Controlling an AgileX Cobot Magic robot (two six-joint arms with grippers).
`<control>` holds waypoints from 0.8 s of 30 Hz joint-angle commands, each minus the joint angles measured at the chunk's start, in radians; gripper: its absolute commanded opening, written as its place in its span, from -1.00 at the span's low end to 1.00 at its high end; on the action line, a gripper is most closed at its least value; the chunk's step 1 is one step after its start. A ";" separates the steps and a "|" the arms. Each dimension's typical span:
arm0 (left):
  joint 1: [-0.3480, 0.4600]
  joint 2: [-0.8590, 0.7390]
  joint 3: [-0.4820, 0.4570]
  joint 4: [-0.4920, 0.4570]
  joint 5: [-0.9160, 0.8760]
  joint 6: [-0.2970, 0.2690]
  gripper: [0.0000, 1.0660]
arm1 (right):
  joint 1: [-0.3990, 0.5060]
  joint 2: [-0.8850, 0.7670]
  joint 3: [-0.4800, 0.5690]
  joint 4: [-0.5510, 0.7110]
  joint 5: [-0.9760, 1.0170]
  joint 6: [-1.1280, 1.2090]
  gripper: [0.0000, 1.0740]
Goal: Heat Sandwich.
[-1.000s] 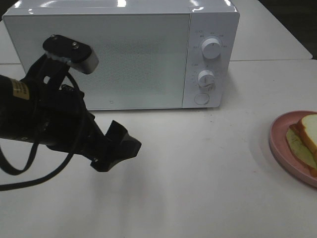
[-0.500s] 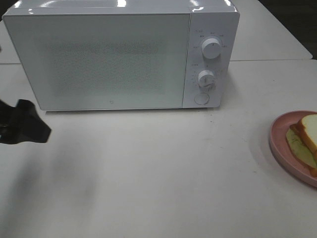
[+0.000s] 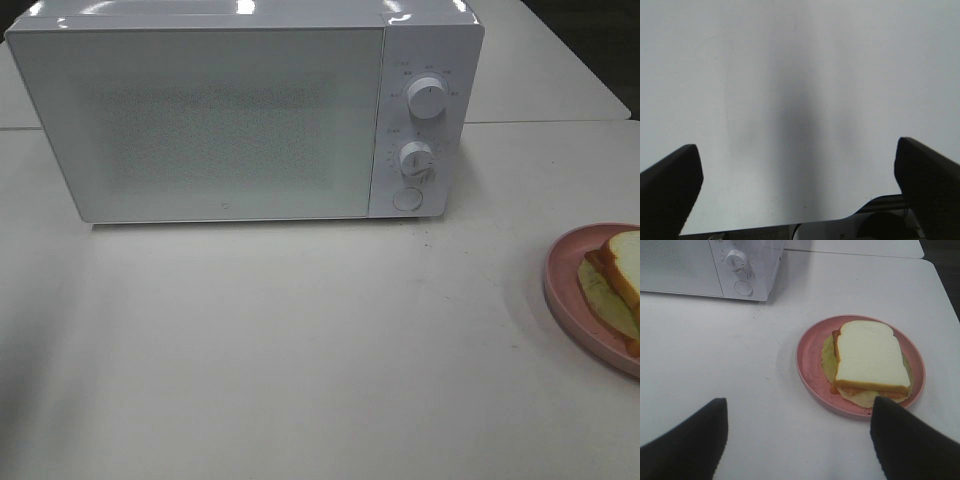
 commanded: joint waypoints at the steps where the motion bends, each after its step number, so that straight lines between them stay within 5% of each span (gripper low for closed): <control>1: 0.011 -0.128 0.043 0.013 0.012 -0.019 0.91 | -0.006 -0.027 0.000 0.002 -0.012 -0.009 0.42; 12: 0.010 -0.477 0.153 0.004 0.056 -0.024 0.91 | -0.006 -0.027 0.000 0.002 -0.012 -0.009 0.42; 24: 0.010 -0.654 0.181 0.043 0.112 -0.067 0.91 | -0.006 -0.027 0.000 0.002 -0.012 -0.009 0.42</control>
